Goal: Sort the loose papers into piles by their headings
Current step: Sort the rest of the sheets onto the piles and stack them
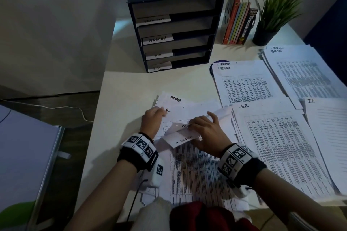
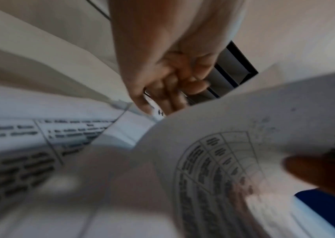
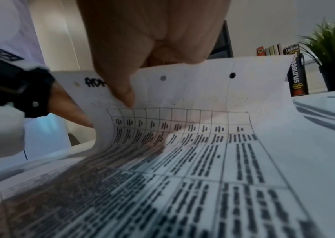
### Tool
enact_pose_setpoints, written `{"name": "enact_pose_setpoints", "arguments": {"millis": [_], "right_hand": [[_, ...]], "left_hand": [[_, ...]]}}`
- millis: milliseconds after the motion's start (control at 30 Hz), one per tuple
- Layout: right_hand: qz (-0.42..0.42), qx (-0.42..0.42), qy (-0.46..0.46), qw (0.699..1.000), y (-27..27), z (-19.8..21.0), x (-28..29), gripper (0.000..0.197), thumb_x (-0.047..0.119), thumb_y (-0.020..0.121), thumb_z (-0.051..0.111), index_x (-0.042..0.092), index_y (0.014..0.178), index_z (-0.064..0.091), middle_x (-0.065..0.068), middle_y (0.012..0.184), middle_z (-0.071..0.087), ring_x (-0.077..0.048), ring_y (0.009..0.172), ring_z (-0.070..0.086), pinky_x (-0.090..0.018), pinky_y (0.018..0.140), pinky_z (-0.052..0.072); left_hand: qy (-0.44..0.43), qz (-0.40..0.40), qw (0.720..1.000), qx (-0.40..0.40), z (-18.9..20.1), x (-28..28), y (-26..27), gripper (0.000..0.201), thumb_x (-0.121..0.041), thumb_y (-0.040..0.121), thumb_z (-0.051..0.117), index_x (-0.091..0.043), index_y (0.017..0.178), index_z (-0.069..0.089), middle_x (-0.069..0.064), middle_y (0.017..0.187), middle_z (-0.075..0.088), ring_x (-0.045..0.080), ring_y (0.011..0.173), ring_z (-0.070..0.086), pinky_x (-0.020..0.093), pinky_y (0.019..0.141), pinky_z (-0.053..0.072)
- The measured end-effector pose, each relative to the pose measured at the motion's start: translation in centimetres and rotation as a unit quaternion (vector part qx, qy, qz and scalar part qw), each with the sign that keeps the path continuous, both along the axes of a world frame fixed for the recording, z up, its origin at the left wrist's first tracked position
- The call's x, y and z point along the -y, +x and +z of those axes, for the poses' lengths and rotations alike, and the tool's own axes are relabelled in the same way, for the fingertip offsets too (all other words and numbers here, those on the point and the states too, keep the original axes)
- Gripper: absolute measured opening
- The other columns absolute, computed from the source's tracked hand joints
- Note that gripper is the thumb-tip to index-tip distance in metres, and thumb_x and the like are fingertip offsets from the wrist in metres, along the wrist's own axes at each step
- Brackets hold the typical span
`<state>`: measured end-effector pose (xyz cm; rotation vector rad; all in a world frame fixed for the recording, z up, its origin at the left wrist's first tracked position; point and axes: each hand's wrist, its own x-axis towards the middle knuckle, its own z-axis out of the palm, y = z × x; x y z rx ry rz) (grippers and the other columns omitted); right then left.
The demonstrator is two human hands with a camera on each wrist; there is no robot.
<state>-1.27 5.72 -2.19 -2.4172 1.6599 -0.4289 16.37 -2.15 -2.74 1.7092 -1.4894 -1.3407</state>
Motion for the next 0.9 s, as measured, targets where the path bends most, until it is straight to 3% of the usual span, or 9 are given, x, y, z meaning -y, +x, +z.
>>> {"name": "enact_pose_setpoints", "arguments": {"millis": [33,100,200,267,333,500,633,733,900], "right_hand": [[-0.004,0.028,0.026,0.999,0.1,0.2,0.0,0.041,0.051,0.073,0.062,0.015,0.090,0.072,0.001,0.094,0.068,-0.017,0.090,0.064,-0.050,0.099,0.030],[-0.029,0.118,0.085,0.989,0.5,0.5,0.2,0.068,0.066,0.081,0.029,0.016,0.098,0.072,0.004,0.103,0.066,-0.010,0.097,0.056,-0.039,0.105,0.020],[-0.073,0.226,0.093,0.967,1.1,0.9,1.1,0.056,0.050,0.088,0.031,0.012,0.092,0.073,0.000,0.097,0.069,-0.008,0.086,0.057,-0.037,0.097,0.035],[-0.098,0.212,0.056,0.971,1.5,0.7,1.9,0.027,0.026,0.086,0.052,0.007,0.087,0.072,-0.006,0.093,0.070,-0.020,0.085,0.060,-0.040,0.088,0.041],[-0.119,0.177,0.043,0.976,2.1,0.5,2.5,0.010,0.008,0.082,0.061,0.006,0.089,0.067,-0.007,0.097,0.067,-0.027,0.096,0.056,-0.033,0.087,0.032],[-0.163,0.116,0.054,0.978,3.6,0.3,3.4,0.030,0.011,0.084,0.060,0.011,0.111,0.049,0.001,0.109,0.061,-0.020,0.112,0.041,-0.029,0.085,0.018],[-0.147,0.100,0.062,0.982,3.7,-0.4,4.0,0.017,0.016,0.089,0.056,0.014,0.105,0.059,0.003,0.103,0.066,-0.020,0.107,0.045,-0.027,0.077,0.015],[-0.112,0.088,0.053,0.988,3.5,-0.9,4.2,0.007,0.008,0.078,0.067,0.010,0.085,0.067,-0.004,0.108,0.066,-0.028,0.103,0.052,-0.035,0.080,0.025],[-0.067,0.080,0.057,0.993,3.7,-0.9,4.0,0.032,-0.002,0.043,0.084,0.010,0.066,0.066,-0.016,0.110,0.065,-0.041,0.095,0.061,-0.053,0.069,0.045]], "left_hand": [[-0.017,0.004,0.998,0.062,-0.5,0.6,0.2,0.019,-0.017,0.095,0.045,-0.008,0.094,0.061,0.012,0.111,0.060,0.026,0.107,0.055,0.031,0.092,0.040],[-0.007,-0.031,0.986,0.162,-1.3,1.4,0.6,0.035,-0.010,0.090,0.048,-0.008,0.125,0.049,0.016,0.129,0.045,0.031,0.122,0.043,0.036,0.103,0.035],[-0.012,-0.067,0.975,0.213,-1.6,1.6,0.9,0.051,-0.007,0.089,0.049,-0.008,0.138,0.037,0.015,0.135,0.037,0.032,0.126,0.038,0.038,0.106,0.033],[-0.039,-0.089,0.967,0.236,-1.7,1.1,1.0,0.051,-0.006,0.090,0.048,-0.008,0.139,0.036,0.013,0.135,0.037,0.029,0.124,0.041,0.037,0.105,0.035],[-0.068,-0.101,0.952,0.282,-1.6,0.7,1.0,0.050,-0.006,0.090,0.048,-0.009,0.139,0.036,0.011,0.133,0.039,0.027,0.120,0.043,0.038,0.102,0.038],[-0.087,-0.085,0.951,0.285,-0.9,0.8,0.9,0.044,-0.006,0.090,0.045,-0.007,0.134,0.041,0.013,0.125,0.048,0.028,0.115,0.047,0.035,0.094,0.038],[-0.116,-0.050,0.955,0.269,-0.4,0.9,1.1,0.035,-0.005,0.090,0.048,-0.009,0.125,0.052,0.013,0.119,0.059,0.030,0.111,0.053,0.036,0.091,0.042],[-0.155,-0.035,0.950,0.269,-0.2,0.8,1.3,0.026,-0.008,0.092,0.049,-0.010,0.115,0.062,0.015,0.108,0.067,0.032,0.100,0.061,0.039,0.086,0.050],[-0.174,-0.036,0.947,0.268,-0.3,0.4,1.5,0.022,-0.014,0.094,0.049,-0.008,0.103,0.067,0.017,0.096,0.070,0.033,0.088,0.064,0.037,0.077,0.051]]}}
